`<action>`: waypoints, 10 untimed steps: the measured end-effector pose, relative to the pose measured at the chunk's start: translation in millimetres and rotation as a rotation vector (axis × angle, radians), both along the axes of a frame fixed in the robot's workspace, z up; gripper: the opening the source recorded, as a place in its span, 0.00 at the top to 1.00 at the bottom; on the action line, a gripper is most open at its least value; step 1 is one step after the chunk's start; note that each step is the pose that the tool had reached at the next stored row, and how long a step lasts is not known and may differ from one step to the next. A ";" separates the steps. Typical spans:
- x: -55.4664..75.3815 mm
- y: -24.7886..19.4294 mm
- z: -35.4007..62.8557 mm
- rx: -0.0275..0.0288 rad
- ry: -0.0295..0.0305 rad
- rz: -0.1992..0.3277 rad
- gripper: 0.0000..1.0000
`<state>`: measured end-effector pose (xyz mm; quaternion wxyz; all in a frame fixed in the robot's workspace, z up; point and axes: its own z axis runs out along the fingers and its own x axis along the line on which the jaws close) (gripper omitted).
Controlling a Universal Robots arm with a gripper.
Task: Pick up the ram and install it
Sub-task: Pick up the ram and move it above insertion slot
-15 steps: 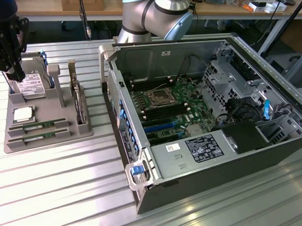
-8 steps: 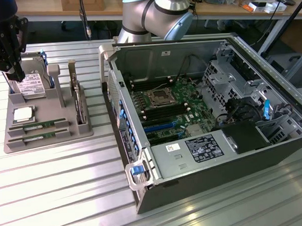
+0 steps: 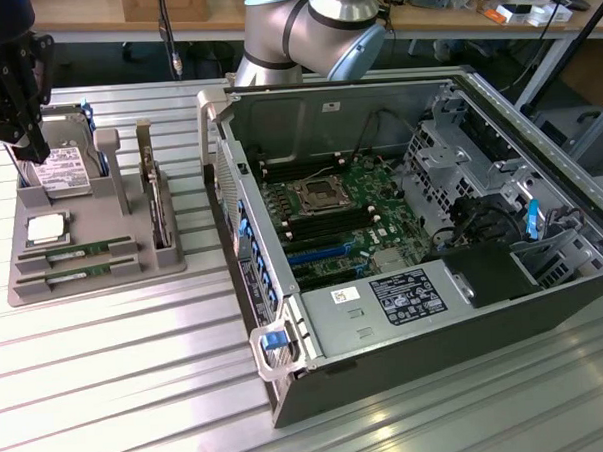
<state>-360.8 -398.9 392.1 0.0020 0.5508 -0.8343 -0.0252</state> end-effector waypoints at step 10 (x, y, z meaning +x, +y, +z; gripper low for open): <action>0.0 0.0 0.0 0.0000 -0.0001 0.050 0.89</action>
